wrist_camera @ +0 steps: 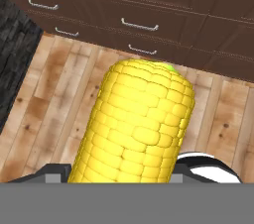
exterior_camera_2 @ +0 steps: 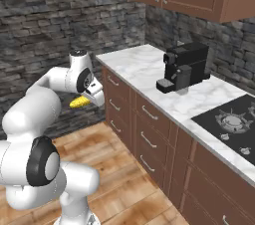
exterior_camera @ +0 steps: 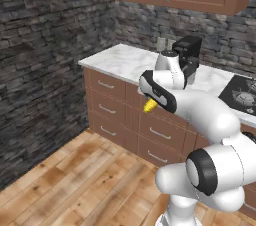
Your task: Turn on the sink faucet. Then move the corn from the counter to the sink. Turn off the sink. Move the vegetable from the sink to the pot next to the stove. Finally move the pot to the front right burner.
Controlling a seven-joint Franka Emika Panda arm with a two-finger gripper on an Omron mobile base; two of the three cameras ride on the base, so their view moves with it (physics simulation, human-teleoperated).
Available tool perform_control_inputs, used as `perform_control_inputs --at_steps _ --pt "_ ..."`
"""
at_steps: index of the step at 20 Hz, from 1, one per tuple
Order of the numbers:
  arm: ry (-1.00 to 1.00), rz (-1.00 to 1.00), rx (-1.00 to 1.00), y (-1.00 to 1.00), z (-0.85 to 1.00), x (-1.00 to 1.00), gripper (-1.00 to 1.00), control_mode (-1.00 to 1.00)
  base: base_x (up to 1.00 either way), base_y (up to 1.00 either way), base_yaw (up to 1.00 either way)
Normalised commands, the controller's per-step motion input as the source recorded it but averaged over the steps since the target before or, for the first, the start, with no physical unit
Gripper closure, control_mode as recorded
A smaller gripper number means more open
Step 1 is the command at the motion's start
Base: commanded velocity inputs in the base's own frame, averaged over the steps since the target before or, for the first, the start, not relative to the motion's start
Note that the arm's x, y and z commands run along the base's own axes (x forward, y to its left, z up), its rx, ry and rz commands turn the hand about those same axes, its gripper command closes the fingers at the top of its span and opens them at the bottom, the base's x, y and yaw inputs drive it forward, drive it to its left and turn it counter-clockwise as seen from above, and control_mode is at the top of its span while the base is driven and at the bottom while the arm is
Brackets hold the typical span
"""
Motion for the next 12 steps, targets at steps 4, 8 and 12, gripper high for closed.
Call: perform_control_inputs --at_steps 4,8,12 --pt "0.00 0.00 0.00 0.00 0.00 0.00 1.00 1.00 0.00 -0.44 -0.55" --pt "0.00 0.00 0.00 0.00 0.00 0.00 1.00 1.00 0.00 -0.47 -0.53" --pt "0.00 0.00 0.00 0.00 0.00 0.00 1.00 1.00 0.04 -0.46 -0.50"
